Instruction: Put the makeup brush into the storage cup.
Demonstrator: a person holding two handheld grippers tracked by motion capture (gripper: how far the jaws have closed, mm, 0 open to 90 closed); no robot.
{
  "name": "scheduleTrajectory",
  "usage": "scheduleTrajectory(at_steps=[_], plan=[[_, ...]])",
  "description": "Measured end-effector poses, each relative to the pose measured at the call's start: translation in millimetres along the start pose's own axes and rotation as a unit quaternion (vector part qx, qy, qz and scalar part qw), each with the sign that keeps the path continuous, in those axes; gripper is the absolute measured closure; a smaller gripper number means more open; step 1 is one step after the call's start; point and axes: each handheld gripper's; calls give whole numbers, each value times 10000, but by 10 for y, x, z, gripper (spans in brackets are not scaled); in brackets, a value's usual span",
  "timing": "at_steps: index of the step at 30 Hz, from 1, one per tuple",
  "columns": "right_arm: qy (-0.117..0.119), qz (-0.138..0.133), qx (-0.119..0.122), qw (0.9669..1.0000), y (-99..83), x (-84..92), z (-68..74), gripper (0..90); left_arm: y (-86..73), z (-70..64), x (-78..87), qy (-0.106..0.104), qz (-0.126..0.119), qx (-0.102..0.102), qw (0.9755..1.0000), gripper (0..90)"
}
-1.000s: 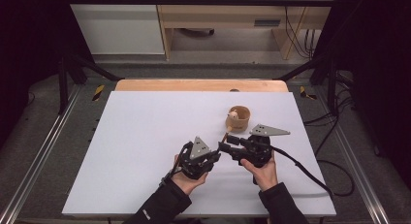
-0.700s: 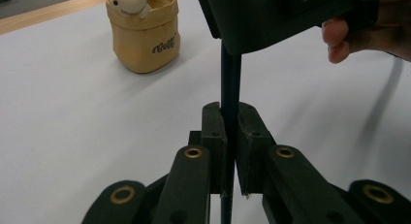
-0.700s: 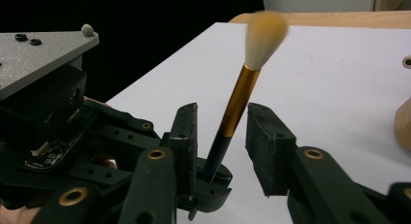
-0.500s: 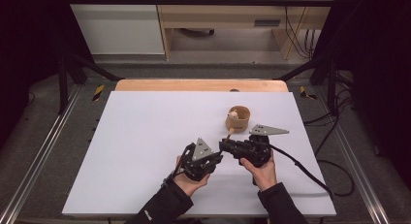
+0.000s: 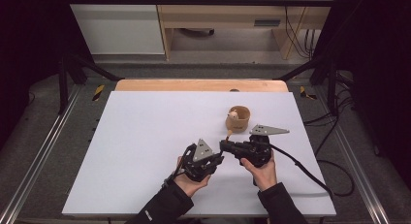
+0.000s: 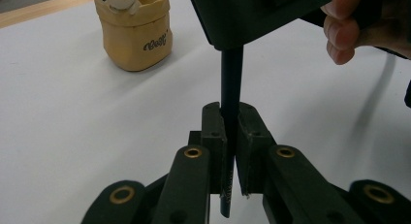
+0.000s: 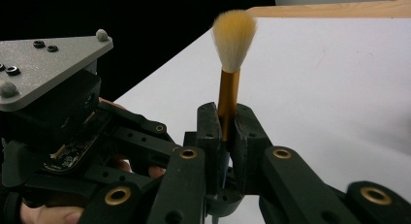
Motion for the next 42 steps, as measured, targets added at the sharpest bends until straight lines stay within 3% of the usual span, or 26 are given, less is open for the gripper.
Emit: scheduleTrajectory(at_steps=[10,21,32,42], plan=[[-133,-73,103,9998,10,32,4,835,1,35,45,-112,-32,-19,9999,719],[-453,-208,243,9985,47,132,-14,835,-9,200,246,-228,-158,-28,9996,526],[-620,-266,272,9974,58,196,-47,835,-70,375,450,-139,-244,-57,9996,449],[-730,-285,289,9965,70,257,-72,834,-108,530,632,-35,-374,-39,9993,323]])
Point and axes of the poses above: each handheld gripper's, and its own axes: x roughly backward along the jaws, y roughly out of its top, z roughly to its left, and after that the axes turned 2 degrees about x, right-handed
